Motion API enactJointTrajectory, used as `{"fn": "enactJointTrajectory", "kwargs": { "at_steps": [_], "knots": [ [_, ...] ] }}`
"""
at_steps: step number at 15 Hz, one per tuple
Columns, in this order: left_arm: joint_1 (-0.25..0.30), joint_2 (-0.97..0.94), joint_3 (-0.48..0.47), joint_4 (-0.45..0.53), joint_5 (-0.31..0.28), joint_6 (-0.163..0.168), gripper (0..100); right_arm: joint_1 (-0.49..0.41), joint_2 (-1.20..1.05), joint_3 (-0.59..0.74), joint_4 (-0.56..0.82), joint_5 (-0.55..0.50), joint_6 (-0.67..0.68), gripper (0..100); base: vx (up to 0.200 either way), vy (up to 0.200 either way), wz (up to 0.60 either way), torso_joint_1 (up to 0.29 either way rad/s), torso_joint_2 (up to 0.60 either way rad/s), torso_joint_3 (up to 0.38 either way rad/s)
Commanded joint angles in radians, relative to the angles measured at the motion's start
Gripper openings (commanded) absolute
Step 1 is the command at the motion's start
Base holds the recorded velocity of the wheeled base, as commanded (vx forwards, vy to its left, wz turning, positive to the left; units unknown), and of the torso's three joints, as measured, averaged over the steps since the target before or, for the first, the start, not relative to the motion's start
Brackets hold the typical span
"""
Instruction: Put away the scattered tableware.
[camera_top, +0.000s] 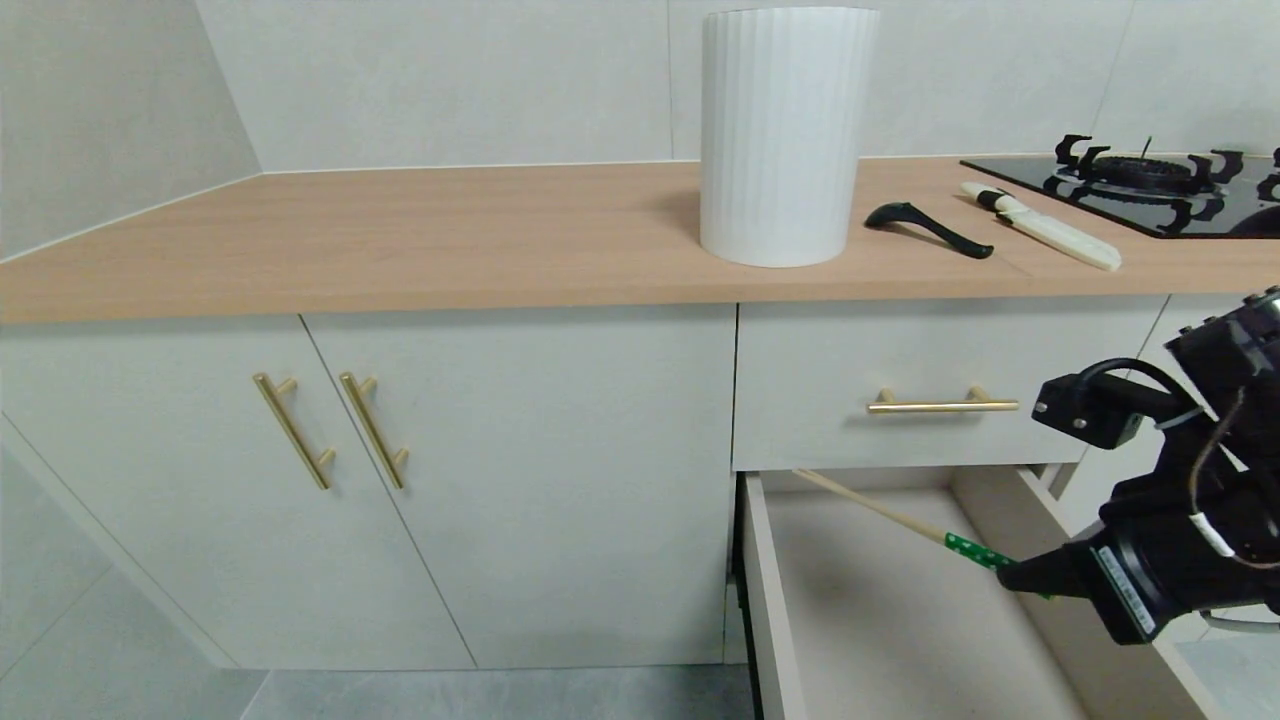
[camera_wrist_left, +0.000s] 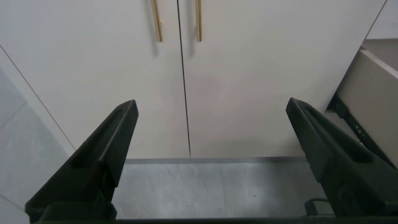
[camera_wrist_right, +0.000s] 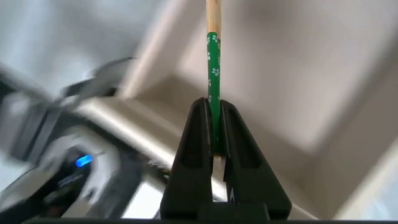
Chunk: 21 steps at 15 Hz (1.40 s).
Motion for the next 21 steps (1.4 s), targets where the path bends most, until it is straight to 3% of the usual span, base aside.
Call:
{"fn": "enactJointTrajectory", "kwargs": {
  "at_steps": [1, 7, 10, 14, 17, 21],
  "knots": [
    [0.000, 0.000, 0.000, 0.000, 0.001, 0.000, 100, -0.001, 0.128, -0.024, -0.001, -0.042, 0.053, 0, 0.000, 0.000, 0.00, 0.000, 0.00, 0.000],
    [0.000, 0.000, 0.000, 0.000, 0.001, 0.000, 100, 0.007, 0.274, -0.025, -0.012, -0.048, 0.064, 0, 0.000, 0.000, 0.00, 0.000, 0.00, 0.000],
    [0.000, 0.000, 0.000, 0.000, 0.001, 0.000, 100, 0.022, 0.425, -0.032, -0.173, -0.076, 0.207, 0, 0.000, 0.000, 0.00, 0.000, 0.00, 0.000],
    [0.000, 0.000, 0.000, 0.000, 0.001, 0.000, 100, 0.028, 0.585, -0.032, -0.325, -0.129, 0.296, 0, 0.000, 0.000, 0.00, 0.000, 0.00, 0.000],
    [0.000, 0.000, 0.000, 0.000, 0.001, 0.000, 100, 0.030, 0.682, -0.029, -0.442, -0.188, 0.322, 0, 0.000, 0.000, 0.00, 0.000, 0.00, 0.000],
    [0.000, 0.000, 0.000, 0.000, 0.001, 0.000, 100, 0.047, 0.752, -0.024, -0.491, -0.217, 0.342, 0, 0.000, 0.000, 0.00, 0.000, 0.00, 0.000]
  ]
}}
